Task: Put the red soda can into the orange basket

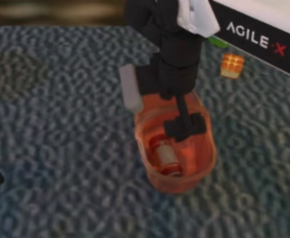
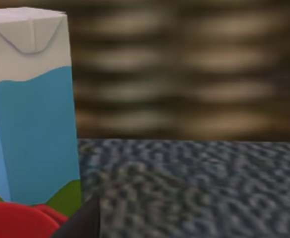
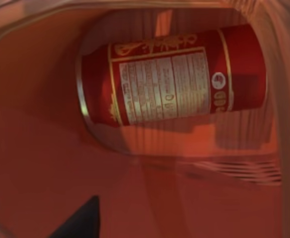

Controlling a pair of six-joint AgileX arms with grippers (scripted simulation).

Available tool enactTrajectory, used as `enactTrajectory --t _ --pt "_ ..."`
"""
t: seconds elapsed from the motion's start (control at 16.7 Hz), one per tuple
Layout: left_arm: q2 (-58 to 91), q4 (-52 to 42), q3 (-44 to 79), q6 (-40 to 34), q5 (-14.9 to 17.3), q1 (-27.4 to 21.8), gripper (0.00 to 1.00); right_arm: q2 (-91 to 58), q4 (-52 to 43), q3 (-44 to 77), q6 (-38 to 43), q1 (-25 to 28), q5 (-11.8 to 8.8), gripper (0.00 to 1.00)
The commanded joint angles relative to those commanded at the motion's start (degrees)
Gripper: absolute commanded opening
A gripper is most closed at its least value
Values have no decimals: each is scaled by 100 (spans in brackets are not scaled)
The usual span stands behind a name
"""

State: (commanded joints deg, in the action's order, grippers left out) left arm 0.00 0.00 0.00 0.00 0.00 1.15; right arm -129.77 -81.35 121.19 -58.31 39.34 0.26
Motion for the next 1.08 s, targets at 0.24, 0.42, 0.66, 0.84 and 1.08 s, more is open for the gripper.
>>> enactTrajectory --t 0.24,0.42,0.66,0.84,1.08 --pt "0 0 0 0 0 0 100 6 42 -45 1 1 0 100" --pt "0 0 0 0 0 0 100 6 42 -45 1 1 0 77" --pt "0 0 0 0 0 0 100 6 42 -45 1 1 0 47" --pt "0 0 0 0 0 0 100 6 42 -45 1 1 0 25" --pt "0 0 0 0 0 0 100 6 42 -45 1 1 0 0"
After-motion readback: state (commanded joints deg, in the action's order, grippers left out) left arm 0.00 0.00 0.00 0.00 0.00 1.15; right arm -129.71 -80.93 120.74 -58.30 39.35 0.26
